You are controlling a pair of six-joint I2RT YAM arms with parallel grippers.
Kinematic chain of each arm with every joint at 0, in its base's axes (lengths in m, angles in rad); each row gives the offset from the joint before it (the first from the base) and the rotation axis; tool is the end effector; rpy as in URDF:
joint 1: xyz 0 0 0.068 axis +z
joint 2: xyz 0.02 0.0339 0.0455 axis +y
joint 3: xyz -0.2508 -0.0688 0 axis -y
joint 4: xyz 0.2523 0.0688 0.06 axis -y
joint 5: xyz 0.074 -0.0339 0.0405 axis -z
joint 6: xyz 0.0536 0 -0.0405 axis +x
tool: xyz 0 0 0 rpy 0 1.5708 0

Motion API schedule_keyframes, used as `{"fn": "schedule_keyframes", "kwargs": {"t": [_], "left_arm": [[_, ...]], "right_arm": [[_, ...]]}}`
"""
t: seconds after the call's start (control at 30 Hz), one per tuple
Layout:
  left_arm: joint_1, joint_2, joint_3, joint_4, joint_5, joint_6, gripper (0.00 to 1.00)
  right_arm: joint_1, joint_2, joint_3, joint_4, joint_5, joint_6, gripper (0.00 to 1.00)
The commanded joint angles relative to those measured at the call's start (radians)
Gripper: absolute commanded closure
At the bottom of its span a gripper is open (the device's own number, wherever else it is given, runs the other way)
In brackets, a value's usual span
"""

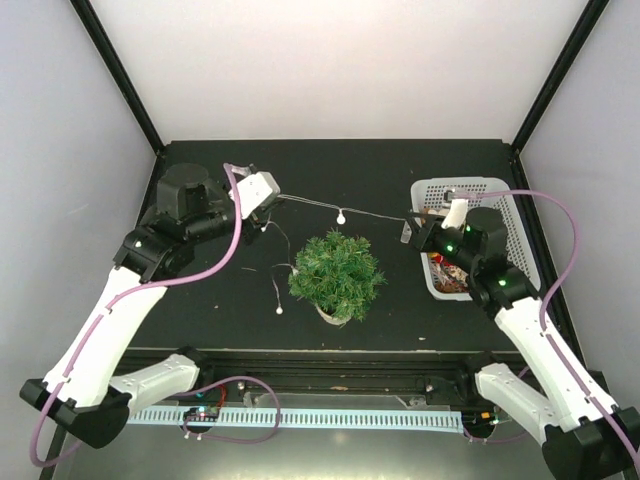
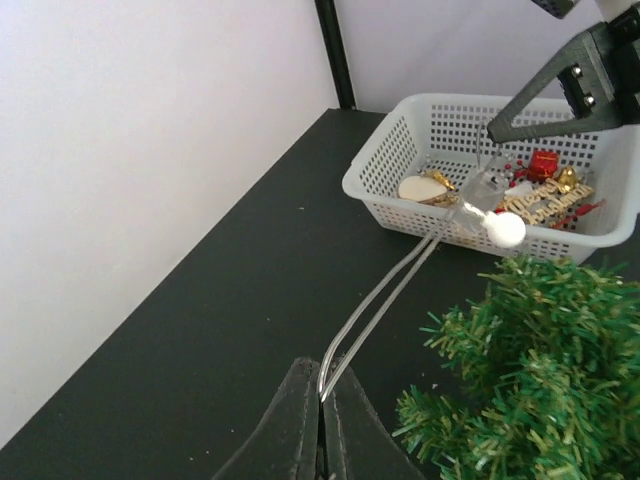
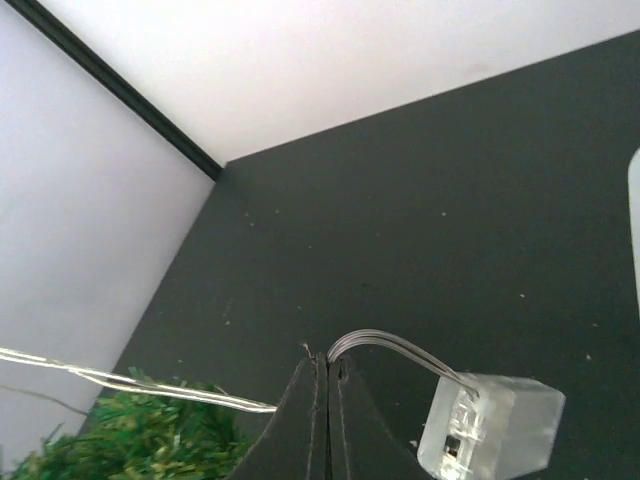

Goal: Decorate the small christmas tree

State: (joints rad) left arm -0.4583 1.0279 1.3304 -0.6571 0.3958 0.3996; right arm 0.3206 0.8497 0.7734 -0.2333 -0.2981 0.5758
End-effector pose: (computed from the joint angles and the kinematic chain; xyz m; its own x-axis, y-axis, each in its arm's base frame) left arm 0.1964 -0.1199 0.4178 -0.0019 0.4012 -0.9160 0.7959 0.5552 0.2415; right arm 0.2132 0.0874 0.3043 -0.5511 0.3654 -0.7502 -0.3179 0.7393 0.5937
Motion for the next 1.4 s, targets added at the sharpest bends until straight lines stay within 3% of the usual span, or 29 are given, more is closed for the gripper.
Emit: {"fn": "schedule_keyframes", "kwargs": {"t": [0.0, 0.5, 0.93, 1.37], "left_arm": [[0.025, 0.014, -0.041, 0.127, 0.055, -0.051, 0.98], [0.071, 0.103, -0.209, 0.209, 0.089, -0.091, 0.99], [0.078, 0.067, -0.308, 0.236, 0.139, -0.13, 0.98], [0.078, 0.008, -0.323, 0.197, 0.148, -0.123, 0.98]], "right_arm": [[0.035, 0.04, 0.039, -0.02, 0.122, -0.028, 0.99], [0.192, 0.116, 0.089, -0.075, 0.305, -0.032, 0.99], [0.453, 0.048, 0.095, -0.283, 0.608, 0.0, 0.99], [0.678, -0.013, 0.115, -0.478, 0.786, 0.126, 0.99]]}}
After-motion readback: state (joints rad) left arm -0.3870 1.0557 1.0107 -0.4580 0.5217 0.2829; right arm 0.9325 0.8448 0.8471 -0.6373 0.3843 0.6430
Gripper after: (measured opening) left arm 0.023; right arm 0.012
